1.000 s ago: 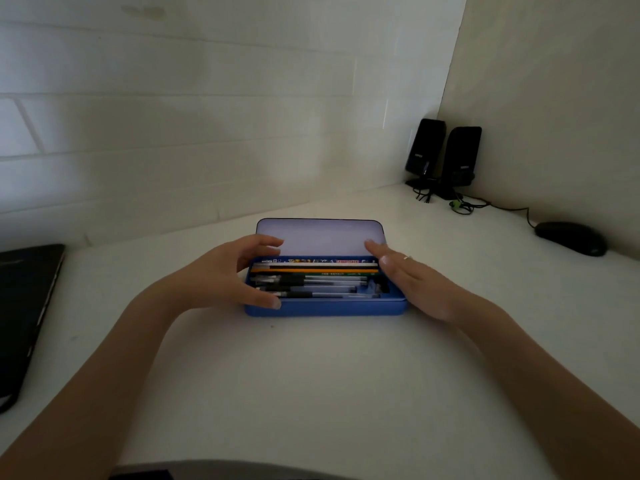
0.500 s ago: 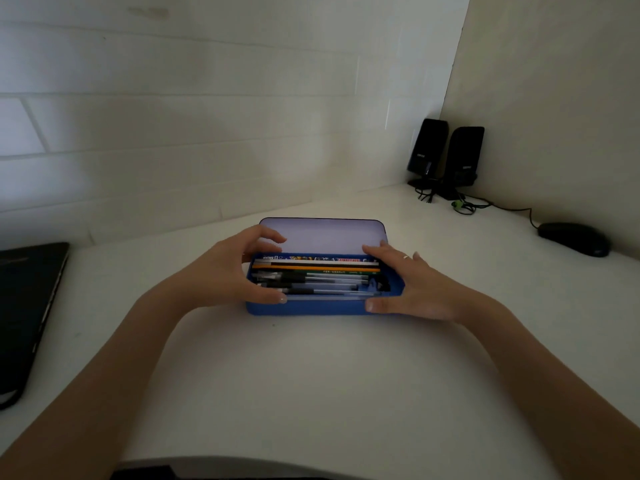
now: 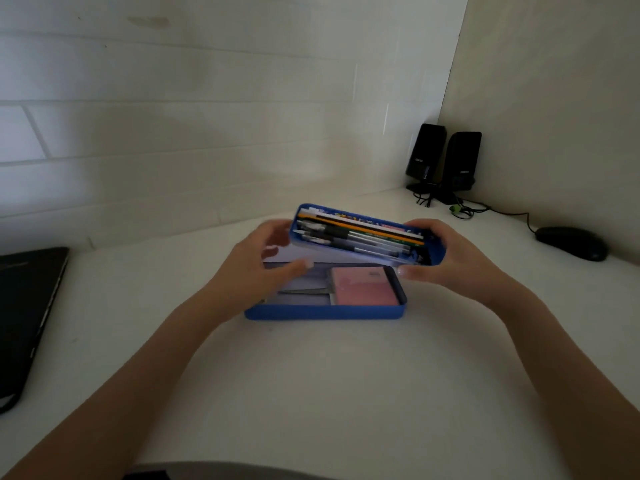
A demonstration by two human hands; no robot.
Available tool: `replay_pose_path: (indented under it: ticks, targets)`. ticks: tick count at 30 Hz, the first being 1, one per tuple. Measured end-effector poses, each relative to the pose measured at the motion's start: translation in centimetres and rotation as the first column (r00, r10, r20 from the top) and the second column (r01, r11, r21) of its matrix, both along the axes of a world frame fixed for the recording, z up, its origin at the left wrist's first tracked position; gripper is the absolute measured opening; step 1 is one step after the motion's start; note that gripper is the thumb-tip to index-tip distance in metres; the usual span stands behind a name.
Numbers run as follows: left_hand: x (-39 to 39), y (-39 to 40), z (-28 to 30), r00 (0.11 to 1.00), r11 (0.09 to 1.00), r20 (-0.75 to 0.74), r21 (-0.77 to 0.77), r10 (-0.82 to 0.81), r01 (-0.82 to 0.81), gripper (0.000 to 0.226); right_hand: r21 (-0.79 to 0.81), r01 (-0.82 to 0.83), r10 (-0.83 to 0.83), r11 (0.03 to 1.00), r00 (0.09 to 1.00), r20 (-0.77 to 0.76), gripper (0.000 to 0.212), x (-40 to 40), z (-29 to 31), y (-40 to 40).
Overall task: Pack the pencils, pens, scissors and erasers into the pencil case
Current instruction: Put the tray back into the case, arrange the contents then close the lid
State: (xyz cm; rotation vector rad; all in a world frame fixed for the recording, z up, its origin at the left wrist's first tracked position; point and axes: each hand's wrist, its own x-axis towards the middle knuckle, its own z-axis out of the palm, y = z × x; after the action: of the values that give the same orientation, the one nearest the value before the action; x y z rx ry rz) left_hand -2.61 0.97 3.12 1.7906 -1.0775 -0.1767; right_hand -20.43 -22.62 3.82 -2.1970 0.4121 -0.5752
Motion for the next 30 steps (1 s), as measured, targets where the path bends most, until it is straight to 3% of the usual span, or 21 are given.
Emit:
replay_pose_path:
  ticks: [3,6,9,12,15,18,30]
  targets:
    - [-0.7,-1.1,-0.7,0.992,0.995,0.119,0.096,-0.037,0.026,0.071,0.026,0.034,-0.034,0.999,0.999,-0.024,0.071,-0.7,-0.4,-0.9]
    - [-1.0,-1.9,-0.7,0.994,0.99,0.104,0.142,-0.018,0.003,0.078,0.065,0.085,-0.084,0.994,0.996,-0.013,0.068,-1.1,-0.7,-1.8]
    - [-1.7,-2.5,-0.5,0.986,0.973,0.164,0.231,-0.027,-0.012,0.068,0.054,0.148,-0.148,0.987,0.989,-0.011,0.07,-1.5,-0.9,-2.6]
    - [-3.0,-3.2,-0.3,0.949,0.931,0.287,0.366,-0.129,0.015,0.064,0.036,0.225,-0.224,0.974,0.974,-0.025,0.076,-1.7,-1.4,-3.4]
    - [-4.2,-4.1,-0.3,0.931,0.874,0.263,0.475,-0.253,0.103,0.075,0.023,0.306,-0.306,0.952,0.952,-0.027,0.08,-1.6,-2.0,-3.6]
    - [-4.7,-4.5,-0.6,0.853,0.786,0.333,0.603,-0.402,0.136,0.08,0.004,0.408,-0.408,0.913,0.913,-0.008,0.078,-1.4,-2.1,-3.5]
    - [-4.1,-4.3,-1.1,0.919,0.777,0.252,0.624,-0.303,0.085,0.07,-0.152,0.696,-0.713,0.701,0.687,-0.14,0.093,-0.8,-2.8,-1.8]
